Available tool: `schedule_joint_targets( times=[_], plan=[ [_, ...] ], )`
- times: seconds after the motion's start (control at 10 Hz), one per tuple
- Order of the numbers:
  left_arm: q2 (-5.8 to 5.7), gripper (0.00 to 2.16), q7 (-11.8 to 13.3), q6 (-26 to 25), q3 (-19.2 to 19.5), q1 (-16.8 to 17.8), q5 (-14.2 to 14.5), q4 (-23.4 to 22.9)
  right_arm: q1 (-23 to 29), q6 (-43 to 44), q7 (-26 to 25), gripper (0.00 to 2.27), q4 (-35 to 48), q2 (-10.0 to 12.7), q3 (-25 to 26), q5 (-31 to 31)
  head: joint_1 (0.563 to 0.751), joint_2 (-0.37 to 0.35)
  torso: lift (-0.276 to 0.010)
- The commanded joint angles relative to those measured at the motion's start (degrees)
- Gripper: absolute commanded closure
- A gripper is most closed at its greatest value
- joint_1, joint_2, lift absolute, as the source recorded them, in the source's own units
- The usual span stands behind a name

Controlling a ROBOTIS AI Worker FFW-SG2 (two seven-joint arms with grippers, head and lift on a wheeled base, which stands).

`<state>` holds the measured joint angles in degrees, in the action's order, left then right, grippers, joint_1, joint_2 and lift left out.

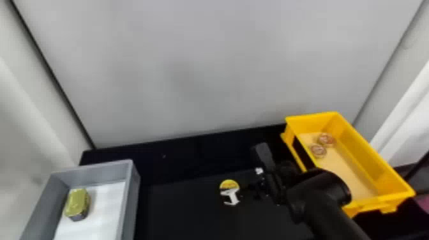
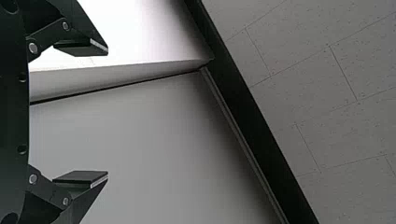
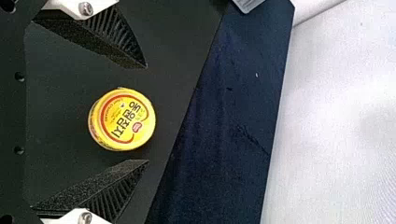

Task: Pick up the round yellow can and place it in the yellow rectangular box

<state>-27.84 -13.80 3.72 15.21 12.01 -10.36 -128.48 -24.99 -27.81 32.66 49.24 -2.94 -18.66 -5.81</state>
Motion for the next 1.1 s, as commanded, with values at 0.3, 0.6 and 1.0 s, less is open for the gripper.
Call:
schedule_joint_targets(
  times=[0.3,0.6,1.0],
  plan=[
    [0.32,0.31,0.09,0.59,-0.26,-0.23,-0.01,-0.02,-0.32,-0.06,0.58,0.04,-0.98,-0.05,-0.60,-0.70,0.740,0.018,0.000],
    [0.41,0.31,0.17,1.20,-0.44,-0.05,-0.09,0.07,-0.85,0.38,0.76,0.04,-2.48,-0.05,-1.57,-1.14,0.740,0.018,0.000],
    [0.41,0.31,0.53,1.38,-0.70,-0.05,-0.09,0.07,-1.11,0.91,0.76,0.03,-3.18,-0.22,-1.57,-2.28,0.740,0.018,0.000]
  ],
)
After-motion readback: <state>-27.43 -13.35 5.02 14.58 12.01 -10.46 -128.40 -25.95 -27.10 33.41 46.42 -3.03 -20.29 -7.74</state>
